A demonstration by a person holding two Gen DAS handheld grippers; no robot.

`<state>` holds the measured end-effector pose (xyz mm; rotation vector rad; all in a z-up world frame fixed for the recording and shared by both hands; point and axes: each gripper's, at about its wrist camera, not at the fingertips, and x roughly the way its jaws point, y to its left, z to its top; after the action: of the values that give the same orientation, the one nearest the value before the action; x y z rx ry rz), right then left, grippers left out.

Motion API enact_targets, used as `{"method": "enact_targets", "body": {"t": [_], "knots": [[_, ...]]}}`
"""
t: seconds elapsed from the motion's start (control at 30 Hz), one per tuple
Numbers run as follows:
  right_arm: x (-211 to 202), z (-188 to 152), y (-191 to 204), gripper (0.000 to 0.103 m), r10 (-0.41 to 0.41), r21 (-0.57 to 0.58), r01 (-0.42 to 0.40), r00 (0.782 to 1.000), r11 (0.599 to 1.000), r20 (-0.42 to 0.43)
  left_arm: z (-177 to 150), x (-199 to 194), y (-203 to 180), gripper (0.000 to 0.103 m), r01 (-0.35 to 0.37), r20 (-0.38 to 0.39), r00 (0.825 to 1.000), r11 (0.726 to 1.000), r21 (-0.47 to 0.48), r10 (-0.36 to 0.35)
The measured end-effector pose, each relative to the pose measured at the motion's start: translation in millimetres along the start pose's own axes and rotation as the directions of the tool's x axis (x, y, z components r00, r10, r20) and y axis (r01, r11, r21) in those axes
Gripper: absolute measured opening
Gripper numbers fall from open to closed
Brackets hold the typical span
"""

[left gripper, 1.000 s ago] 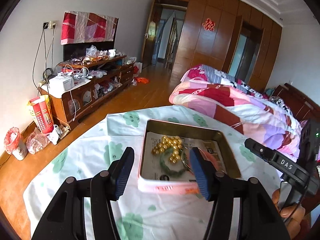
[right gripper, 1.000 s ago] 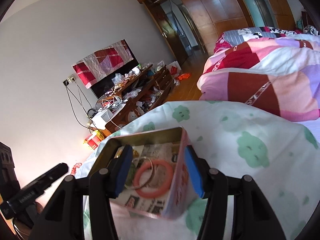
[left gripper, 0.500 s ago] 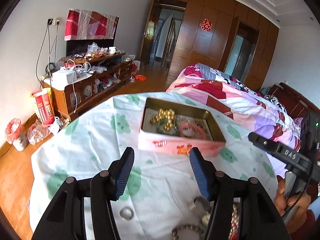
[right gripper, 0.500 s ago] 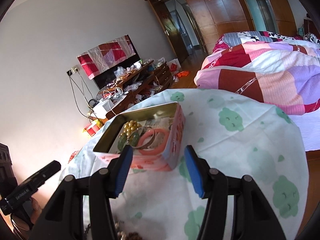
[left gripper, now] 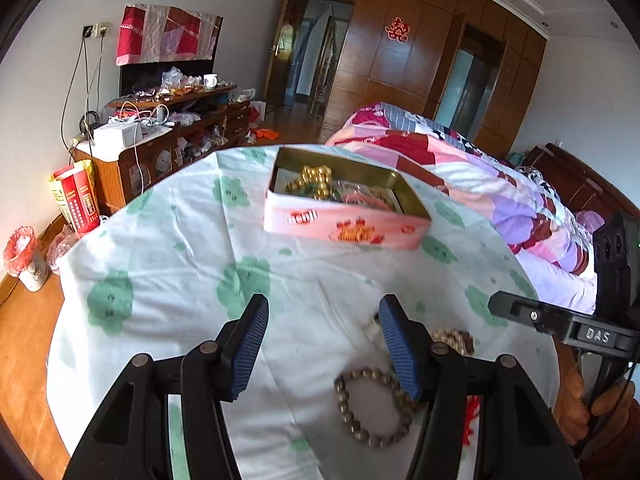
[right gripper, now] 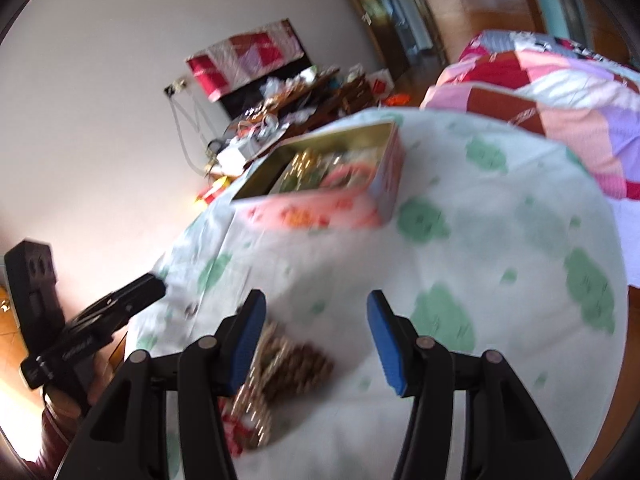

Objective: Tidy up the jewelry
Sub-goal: 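Grasp the pearl necklace with the right tool while the left tool grasps the brown wooden bead string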

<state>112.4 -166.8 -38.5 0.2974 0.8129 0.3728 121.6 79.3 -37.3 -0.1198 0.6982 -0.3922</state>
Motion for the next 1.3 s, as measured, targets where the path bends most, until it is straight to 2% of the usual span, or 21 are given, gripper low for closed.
{"method": "enact_targets", "body": {"t": [0.23, 0.33, 0.47, 0.6, 0.63, 0.67, 0.73, 0.9, 0.93, 0.97, 1.0, 1.13, 1.3], "knots": [[-0.6, -28.0, 19.5, 0.056, 0.077, 0.001, -0.078, 0.994, 0.997, -0.084, -17.8, -8.6, -5.0, 0.058, 0.001, -0.021, 1.000, 1.000, 0.026, 0.000], [7.3, -39.0, 28.3, 0.051, 0.099, 0.001, -0.100, 0.987, 0.995, -0.129, -22.9, -11.9, -5.5, 0.058, -0.001, -0.027, 1.000, 0.999, 0.033, 0.001], [18.7, -48.3, 40.5, 0.042, 0.097, -0.036, -0.105, 0.979, 0.994, -0.179, -29.3, -16.8, -4.8, 0.058, -0.002, -0.033, 0.999, 0.999, 0.037, 0.003], [25.6, -48.5, 39.8, 0.042, 0.083, -0.036, -0.091, 0.978, 0.995, -0.190, -30.2, -19.0, -4.7, 0.058, 0.000, -0.031, 1.000, 0.999, 0.033, 0.001], [26.9, -48.7, 38.4, 0.038, 0.083, -0.031, -0.091, 0.978, 0.995, -0.193, -29.9, -19.5, -5.0, 0.058, 0.002, -0.029, 1.000, 0.999, 0.033, -0.001], [28.3, -48.9, 36.8, 0.026, 0.084, -0.024, -0.091, 0.977, 0.996, -0.196, -29.5, -19.8, -5.4, 0.058, 0.003, -0.027, 1.000, 0.999, 0.034, -0.002], [30.7, -50.2, 34.4, 0.019, 0.093, -0.016, -0.099, 0.973, 0.995, -0.211, -29.6, -20.9, -7.0, 0.058, 0.006, -0.024, 1.000, 0.999, 0.039, -0.005], [17.7, -47.0, 33.7, 0.017, 0.112, -0.019, -0.117, 0.979, 0.993, -0.173, -28.5, -22.3, -11.0, 0.058, 0.013, -0.023, 1.000, 0.998, 0.054, -0.012], [12.1, -44.9, 33.5, 0.016, 0.127, -0.017, -0.131, 0.979, 0.991, -0.157, -28.1, -22.4, -12.3, 0.058, 0.016, -0.023, 1.000, 0.998, 0.059, -0.015], [5.7, -42.1, 32.6, 0.010, 0.142, -0.014, -0.145, 0.981, 0.989, -0.135, -27.6, -22.4, -13.5, 0.058, 0.019, -0.024, 1.000, 0.998, 0.063, -0.017], [-1.0, -38.9, 31.3, 0.010, 0.151, -0.011, -0.153, 0.982, 0.988, -0.114, -26.9, -22.5, -15.9, 0.058, 0.027, -0.024, 0.999, 0.997, 0.069, -0.025], [-17.2, -27.7, 23.4, 0.010, 0.126, -0.006, -0.127, 0.991, 0.992, -0.046, -25.7, -21.2, -26.7, 0.058, 0.046, -0.024, 0.999, 0.993, 0.105, -0.044], [-16.0, -28.8, 8.6, 0.010, 0.120, 0.038, -0.118, 0.991, 0.992, -0.056, -26.4, -18.7, -34.3, 0.058, 0.057, -0.041, 0.998, 0.990, 0.125, -0.052]]}}
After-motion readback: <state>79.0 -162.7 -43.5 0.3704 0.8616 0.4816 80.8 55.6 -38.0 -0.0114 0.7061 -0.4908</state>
